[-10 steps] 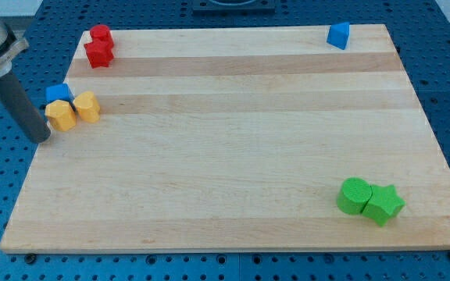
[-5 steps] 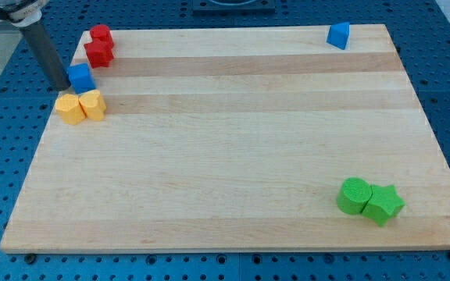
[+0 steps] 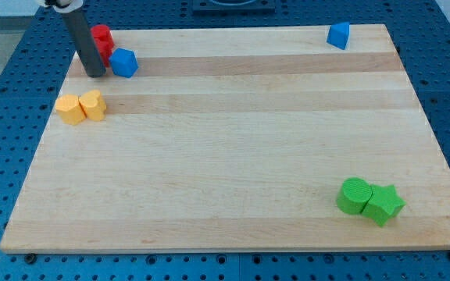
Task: Drag the blue cube to the bottom right of the blue triangle
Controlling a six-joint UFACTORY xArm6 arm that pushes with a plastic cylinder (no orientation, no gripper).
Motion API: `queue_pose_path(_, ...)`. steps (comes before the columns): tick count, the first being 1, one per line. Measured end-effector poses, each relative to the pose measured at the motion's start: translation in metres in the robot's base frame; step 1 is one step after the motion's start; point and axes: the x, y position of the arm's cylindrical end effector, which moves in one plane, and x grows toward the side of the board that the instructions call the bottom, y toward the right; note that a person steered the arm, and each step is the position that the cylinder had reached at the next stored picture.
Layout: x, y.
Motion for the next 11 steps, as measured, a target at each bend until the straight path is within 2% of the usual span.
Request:
queue_pose_path(1,-0.015,0.032)
queue_pose_path(4,0.005,0.193)
queue_pose_path(5,-0.010,0.234)
queue_pose_path(8,-0.014,0.359)
queue_pose_path(11,0.003,0.390)
